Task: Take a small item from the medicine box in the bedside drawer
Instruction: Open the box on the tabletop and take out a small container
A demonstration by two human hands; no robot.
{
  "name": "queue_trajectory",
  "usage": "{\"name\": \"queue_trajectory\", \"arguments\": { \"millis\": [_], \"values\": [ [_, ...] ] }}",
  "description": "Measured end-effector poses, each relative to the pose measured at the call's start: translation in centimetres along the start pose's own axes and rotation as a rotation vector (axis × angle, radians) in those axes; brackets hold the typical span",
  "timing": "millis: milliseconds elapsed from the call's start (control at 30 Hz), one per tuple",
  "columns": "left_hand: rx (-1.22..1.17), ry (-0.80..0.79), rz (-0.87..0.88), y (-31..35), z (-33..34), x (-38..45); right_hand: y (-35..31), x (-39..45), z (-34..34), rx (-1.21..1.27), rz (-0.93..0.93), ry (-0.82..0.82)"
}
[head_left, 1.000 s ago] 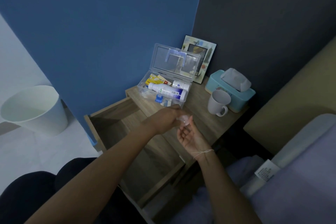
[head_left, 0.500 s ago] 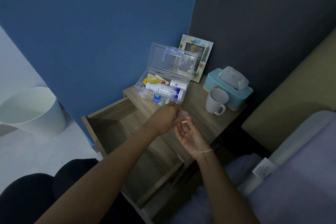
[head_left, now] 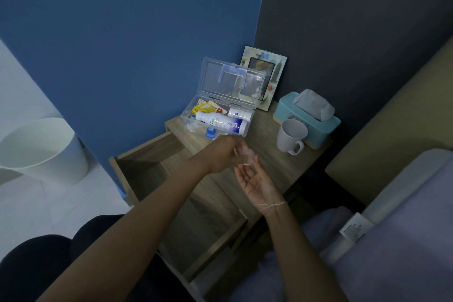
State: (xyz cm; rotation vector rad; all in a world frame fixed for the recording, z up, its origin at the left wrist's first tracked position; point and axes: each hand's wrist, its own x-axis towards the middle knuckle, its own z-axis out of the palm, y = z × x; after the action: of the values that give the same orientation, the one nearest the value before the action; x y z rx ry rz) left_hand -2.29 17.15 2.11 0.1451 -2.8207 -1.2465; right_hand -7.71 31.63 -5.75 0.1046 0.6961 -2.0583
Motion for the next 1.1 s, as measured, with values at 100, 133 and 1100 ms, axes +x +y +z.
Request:
{"name": "queue_trajectory", "arguments": {
  "millis": [100,133,1100],
  "values": [
    [-0.126,0.087,-0.058,-0.4,0.1,-0.1,-0.2,-0.1,-0.1,0.001,-0.018,0.014],
    [-0.163,0.107,-0.076,-0.6,0.1,-0.2,-0.2,-0.1,-0.1,0.002,-0.018,0.021],
    [-0.426,0.117,-0.292,-4.0,1.5,-1.6,-1.4,0.4,-1.2,-0.218,-0.029,0.115]
  ]
}}
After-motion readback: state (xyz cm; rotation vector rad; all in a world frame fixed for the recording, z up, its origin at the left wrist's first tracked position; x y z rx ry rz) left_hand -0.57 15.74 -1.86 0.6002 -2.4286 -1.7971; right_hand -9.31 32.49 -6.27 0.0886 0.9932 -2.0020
